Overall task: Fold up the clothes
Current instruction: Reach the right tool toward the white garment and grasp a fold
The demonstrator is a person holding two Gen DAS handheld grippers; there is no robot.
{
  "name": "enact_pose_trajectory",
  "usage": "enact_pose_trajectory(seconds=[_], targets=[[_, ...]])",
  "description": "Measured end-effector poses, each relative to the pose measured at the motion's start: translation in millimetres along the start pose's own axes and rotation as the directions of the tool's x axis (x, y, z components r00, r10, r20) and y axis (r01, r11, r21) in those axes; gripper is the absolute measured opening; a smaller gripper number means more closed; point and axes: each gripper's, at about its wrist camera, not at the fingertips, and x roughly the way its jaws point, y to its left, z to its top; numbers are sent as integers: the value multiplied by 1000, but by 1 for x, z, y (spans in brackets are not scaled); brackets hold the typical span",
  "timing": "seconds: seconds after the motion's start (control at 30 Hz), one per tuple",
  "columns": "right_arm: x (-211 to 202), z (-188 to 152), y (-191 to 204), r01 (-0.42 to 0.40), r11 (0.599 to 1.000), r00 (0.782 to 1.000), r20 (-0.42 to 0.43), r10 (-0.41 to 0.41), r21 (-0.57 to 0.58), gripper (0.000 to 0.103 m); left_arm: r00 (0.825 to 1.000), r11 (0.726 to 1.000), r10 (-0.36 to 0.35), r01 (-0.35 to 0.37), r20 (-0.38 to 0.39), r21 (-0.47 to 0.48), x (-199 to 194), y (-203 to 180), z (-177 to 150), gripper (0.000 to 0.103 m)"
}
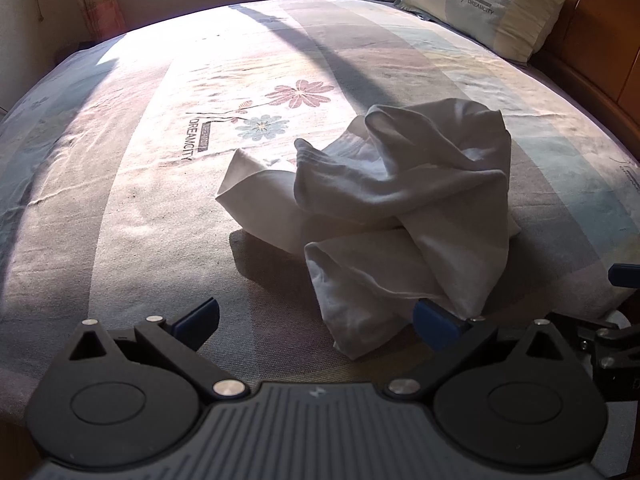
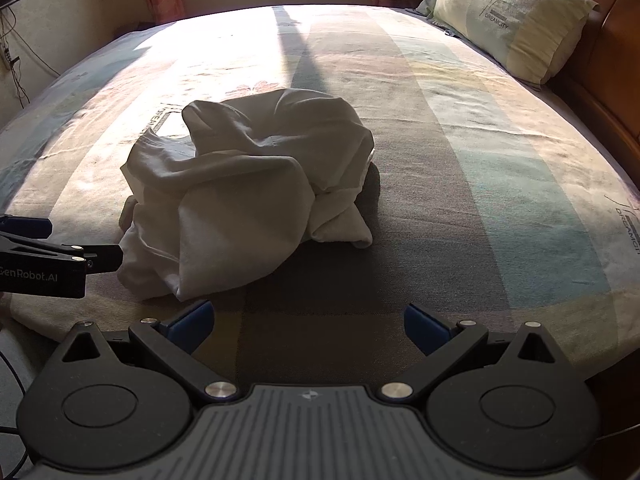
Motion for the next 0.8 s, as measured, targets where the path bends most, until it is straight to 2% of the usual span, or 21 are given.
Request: enact_pose_trajectory(seconds=[0.2,0.33,0.5,0.63,0.7,0.8], targets=[[8,6,-4,3,1000,1000,-8,-3,-2,103,1000,1000,-15,15,-5,27,29,-9,16,102],[14,9,-7,4,1000,1000,-11,-4,-4,103,999,998,-16,18,-36,52,60,-17,22,103],[22,17,-12,4,1000,1000,0,-4,-17,103,995,996,-82,83,-60,24,83,-13,17,103],[22,32,-12,-7,998,997,81,12,-59,103,986,987,-163,164,-18,4,89,0,4,103],[23,42,-11,-8,996,992,125,19,-93,103,979,979,-205,204,-22,-23,93,7,1,103],[26,61,-7,5,989,985,171,20,-147,103,978,978,-207,207,-32,4,90,8,0,103]])
